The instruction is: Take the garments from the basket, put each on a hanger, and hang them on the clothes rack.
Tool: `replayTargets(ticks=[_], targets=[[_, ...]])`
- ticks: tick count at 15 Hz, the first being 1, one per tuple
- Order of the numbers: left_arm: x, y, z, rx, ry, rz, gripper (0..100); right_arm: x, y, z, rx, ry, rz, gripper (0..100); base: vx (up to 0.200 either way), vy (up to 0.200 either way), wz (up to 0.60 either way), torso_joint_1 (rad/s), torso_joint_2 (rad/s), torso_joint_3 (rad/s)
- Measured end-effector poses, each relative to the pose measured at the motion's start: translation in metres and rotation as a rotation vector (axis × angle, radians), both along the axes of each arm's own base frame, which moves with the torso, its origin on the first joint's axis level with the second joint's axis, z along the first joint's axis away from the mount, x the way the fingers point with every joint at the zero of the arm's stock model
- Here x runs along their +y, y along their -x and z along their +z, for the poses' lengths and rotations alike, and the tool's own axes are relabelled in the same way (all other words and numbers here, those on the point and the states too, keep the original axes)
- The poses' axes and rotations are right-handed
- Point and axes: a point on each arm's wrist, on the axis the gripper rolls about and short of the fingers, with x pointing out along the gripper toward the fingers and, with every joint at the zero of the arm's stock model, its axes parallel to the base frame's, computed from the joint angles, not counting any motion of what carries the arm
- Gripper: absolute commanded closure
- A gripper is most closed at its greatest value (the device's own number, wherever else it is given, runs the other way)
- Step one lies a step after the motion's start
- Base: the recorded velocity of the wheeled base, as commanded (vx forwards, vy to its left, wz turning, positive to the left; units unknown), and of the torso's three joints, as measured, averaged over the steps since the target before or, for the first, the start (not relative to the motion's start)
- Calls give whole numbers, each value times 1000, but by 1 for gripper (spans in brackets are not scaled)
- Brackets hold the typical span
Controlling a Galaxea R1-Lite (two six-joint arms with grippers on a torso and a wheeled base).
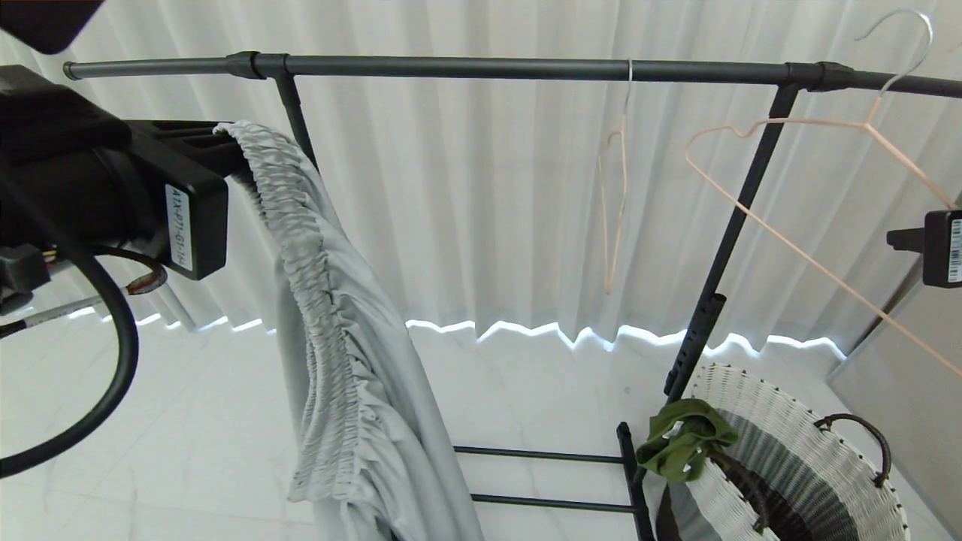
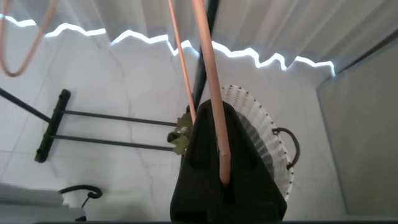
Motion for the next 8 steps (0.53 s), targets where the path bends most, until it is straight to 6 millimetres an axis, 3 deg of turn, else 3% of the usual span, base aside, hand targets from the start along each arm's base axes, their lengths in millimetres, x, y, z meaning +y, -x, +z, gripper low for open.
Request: replayTargets(ticks=[4, 8], targets=[[0, 0, 0, 1, 1, -5, 100, 0, 2, 2, -9, -6, 5, 100, 0, 0, 0, 0, 0, 0], [-3, -3, -3, 11, -8, -7, 100, -3, 15, 8, -30, -49, 116, 100, 0, 0, 0, 0, 0, 0]])
